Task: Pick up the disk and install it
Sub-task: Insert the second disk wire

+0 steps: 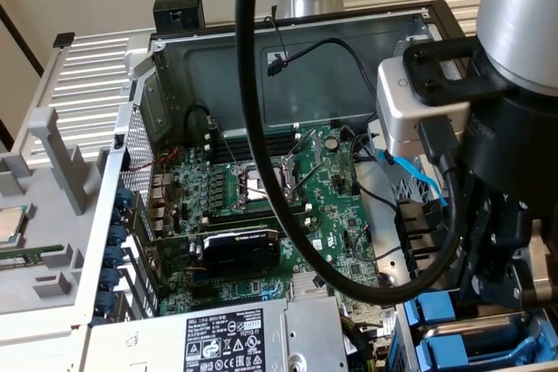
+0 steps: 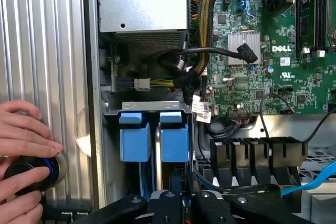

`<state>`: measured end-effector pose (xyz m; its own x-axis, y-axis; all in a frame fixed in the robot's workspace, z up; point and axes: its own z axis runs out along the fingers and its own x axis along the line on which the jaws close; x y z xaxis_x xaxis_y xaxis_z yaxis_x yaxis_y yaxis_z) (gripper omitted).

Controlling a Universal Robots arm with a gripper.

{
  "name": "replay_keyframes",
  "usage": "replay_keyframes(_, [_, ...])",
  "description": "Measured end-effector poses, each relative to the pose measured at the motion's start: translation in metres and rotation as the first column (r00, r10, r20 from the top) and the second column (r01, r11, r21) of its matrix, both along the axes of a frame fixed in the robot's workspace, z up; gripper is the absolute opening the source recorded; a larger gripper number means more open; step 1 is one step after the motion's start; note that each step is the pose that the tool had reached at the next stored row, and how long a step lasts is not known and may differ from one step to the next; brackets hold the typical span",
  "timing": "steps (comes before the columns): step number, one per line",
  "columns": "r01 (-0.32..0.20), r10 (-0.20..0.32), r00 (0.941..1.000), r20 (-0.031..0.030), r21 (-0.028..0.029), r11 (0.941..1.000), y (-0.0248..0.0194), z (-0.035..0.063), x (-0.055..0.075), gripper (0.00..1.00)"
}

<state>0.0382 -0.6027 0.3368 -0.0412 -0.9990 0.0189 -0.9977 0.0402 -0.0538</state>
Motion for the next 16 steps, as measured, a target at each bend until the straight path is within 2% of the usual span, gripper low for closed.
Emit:
replay_keyframes(10, [0.0, 0.0, 1.0, 0.002, 0.0016, 1.0, 0.0001, -0.0022, 0.0003, 0.18])
replay_keyframes(11, [0.0, 0.0, 1.0, 0.0017, 0.002, 1.0, 0.0, -0.0026, 0.0003, 0.24])
replay_keyframes(12, [0.0, 0.0, 1.0, 0.0016, 0.0015, 1.0, 0.0, -0.0023, 0.0002, 0.24])
replay_keyframes(13, [0.0, 0.0, 1.0, 0.0014, 0.0006, 1.0, 0.0, -0.0014, 0.0, 0.31])
replay_keyframes(16, [0.0, 0.0, 1.0, 0.0015, 0.0006, 1.0, 0.0, 0.0015, 0.0, 0.31])
